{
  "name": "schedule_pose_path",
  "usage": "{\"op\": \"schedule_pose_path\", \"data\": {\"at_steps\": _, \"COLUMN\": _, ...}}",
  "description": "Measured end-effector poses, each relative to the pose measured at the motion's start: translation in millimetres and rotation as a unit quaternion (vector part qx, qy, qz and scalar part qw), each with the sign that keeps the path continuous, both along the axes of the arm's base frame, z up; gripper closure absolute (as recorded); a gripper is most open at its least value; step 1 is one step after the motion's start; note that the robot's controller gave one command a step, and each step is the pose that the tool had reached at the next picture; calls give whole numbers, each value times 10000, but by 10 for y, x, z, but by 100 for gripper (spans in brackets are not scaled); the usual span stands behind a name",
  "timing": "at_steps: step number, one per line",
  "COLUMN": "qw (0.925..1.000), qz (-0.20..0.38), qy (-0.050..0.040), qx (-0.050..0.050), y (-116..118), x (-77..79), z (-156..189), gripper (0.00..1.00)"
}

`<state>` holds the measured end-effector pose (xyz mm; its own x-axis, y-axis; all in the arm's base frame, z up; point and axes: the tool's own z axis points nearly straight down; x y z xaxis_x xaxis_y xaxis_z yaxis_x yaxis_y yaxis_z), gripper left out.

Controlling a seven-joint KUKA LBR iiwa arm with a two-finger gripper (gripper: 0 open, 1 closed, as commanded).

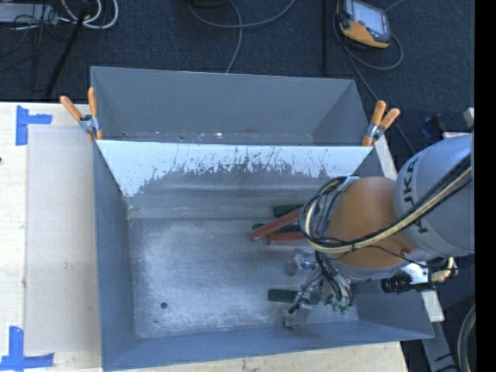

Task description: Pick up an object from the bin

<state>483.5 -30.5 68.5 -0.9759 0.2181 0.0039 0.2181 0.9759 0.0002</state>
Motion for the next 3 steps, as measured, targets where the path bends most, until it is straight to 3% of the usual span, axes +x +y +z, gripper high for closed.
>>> {"op": "schedule_pose_path", "data": {"at_steps": 1, "qw": 10000, "qz": -12, "qy": -10, "qx": -1, "y": -1, "x": 0, "z": -4, "gripper": 0}}
{"op": "schedule_pose_path", "data": {"at_steps": 2, "qw": 10000, "qz": -20, "qy": -10, "qx": -1, "y": -2, "x": 0, "z": -3, "gripper": 100}}
{"op": "schedule_pose_path", "data": {"at_steps": 3, "qw": 10000, "qz": -38, "qy": -29, "qx": -2, "y": -4, "x": 5, "z": 327, "gripper": 100}}
